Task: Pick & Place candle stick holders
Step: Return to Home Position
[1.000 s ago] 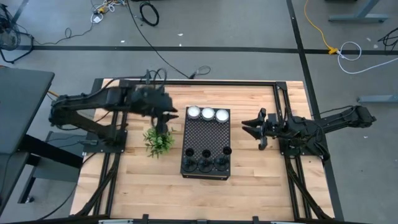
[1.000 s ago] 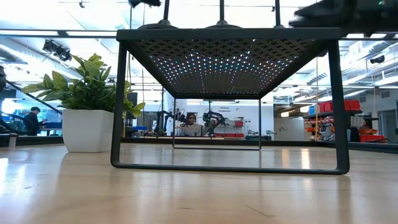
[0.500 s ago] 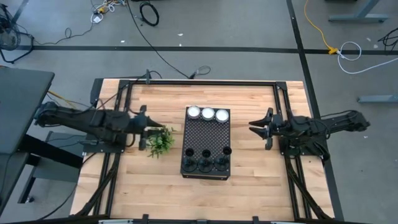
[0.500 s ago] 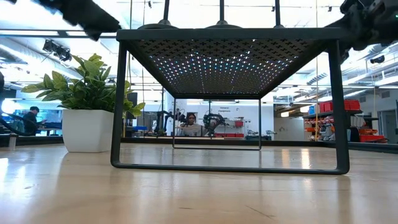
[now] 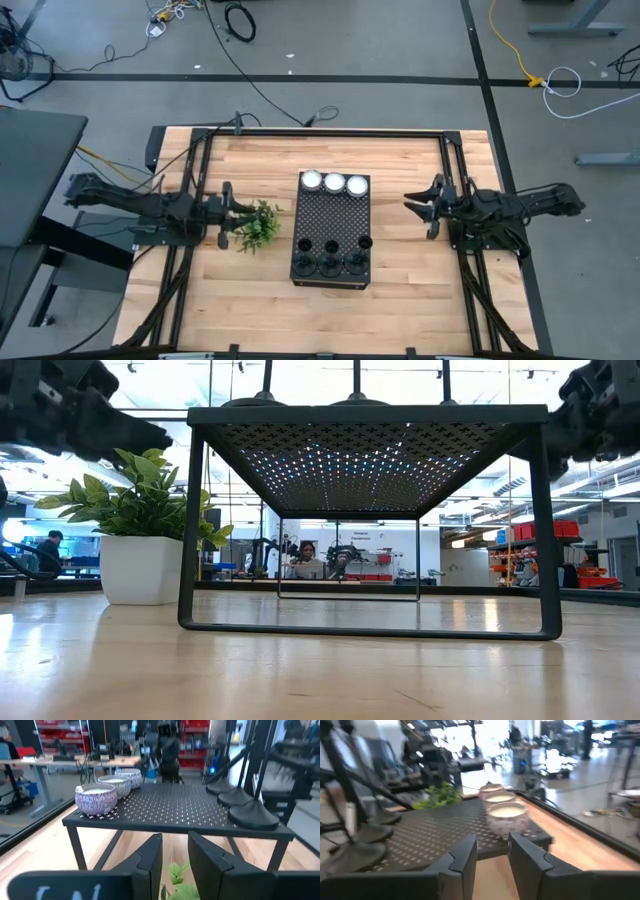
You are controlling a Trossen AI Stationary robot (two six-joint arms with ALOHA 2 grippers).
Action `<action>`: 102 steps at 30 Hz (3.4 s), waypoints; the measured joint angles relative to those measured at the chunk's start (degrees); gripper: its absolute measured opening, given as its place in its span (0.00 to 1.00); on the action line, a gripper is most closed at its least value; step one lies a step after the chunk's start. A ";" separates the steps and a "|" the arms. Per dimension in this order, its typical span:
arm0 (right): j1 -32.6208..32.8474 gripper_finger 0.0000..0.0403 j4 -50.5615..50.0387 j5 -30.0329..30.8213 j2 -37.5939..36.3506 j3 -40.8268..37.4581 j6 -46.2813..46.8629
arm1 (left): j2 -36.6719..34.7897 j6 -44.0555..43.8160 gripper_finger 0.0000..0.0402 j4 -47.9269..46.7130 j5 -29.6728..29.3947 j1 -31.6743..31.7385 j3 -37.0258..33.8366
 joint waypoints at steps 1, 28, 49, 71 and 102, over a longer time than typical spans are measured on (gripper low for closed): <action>0.00 0.28 2.86 -0.97 -0.61 -2.02 0.00 | -0.35 0.04 0.23 2.00 0.01 0.00 -1.24; 0.00 0.28 5.12 -12.14 -1.58 -7.11 1.47 | -6.69 4.57 0.23 11.61 9.41 0.08 -3.84; 0.02 0.28 5.21 -15.19 -1.58 -7.11 1.49 | -17.26 -3.08 0.23 8.19 6.86 0.00 -3.88; 0.02 0.28 5.30 -15.19 -1.58 -7.09 1.46 | -17.46 -6.06 0.23 8.30 6.99 1.86 -3.90; 0.01 0.28 5.30 -15.19 -1.58 -7.09 1.44 | -17.46 -6.06 0.23 8.30 7.16 15.87 -3.90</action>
